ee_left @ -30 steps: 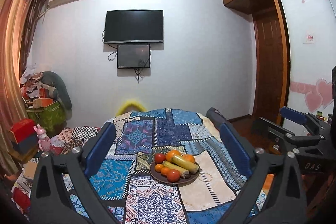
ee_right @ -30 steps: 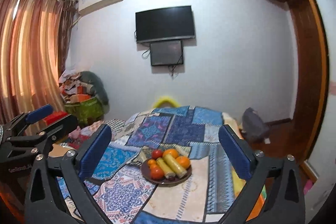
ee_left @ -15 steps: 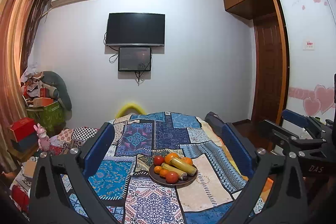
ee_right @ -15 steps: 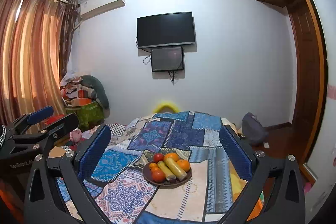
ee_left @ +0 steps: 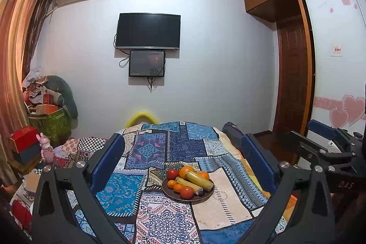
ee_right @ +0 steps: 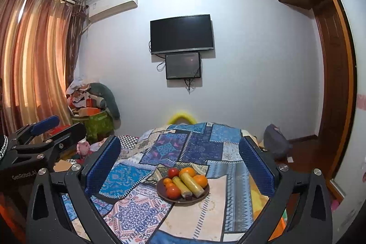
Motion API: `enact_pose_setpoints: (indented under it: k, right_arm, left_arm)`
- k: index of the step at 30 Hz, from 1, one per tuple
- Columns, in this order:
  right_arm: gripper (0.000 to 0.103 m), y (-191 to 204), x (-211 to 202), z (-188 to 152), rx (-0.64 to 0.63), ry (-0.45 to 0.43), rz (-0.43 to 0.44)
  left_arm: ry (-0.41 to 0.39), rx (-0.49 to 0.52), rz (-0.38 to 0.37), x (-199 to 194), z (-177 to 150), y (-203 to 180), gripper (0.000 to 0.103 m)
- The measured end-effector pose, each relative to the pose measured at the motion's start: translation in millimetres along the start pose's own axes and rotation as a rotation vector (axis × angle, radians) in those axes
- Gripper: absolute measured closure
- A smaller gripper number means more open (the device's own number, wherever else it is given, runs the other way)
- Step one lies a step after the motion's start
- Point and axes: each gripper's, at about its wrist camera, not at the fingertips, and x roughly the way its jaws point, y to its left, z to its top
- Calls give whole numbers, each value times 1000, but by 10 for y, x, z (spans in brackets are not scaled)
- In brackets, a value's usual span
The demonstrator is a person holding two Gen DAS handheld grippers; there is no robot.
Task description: Organize fruits
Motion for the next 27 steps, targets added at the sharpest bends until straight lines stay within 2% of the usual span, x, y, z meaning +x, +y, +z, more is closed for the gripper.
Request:
enact_pose_setpoints:
  k: [27]
  right_arm:
    - [0,-30,-16,24,5,-8,-6]
  left_arm:
    - [10,-3,-26,-12,28,-9,0]
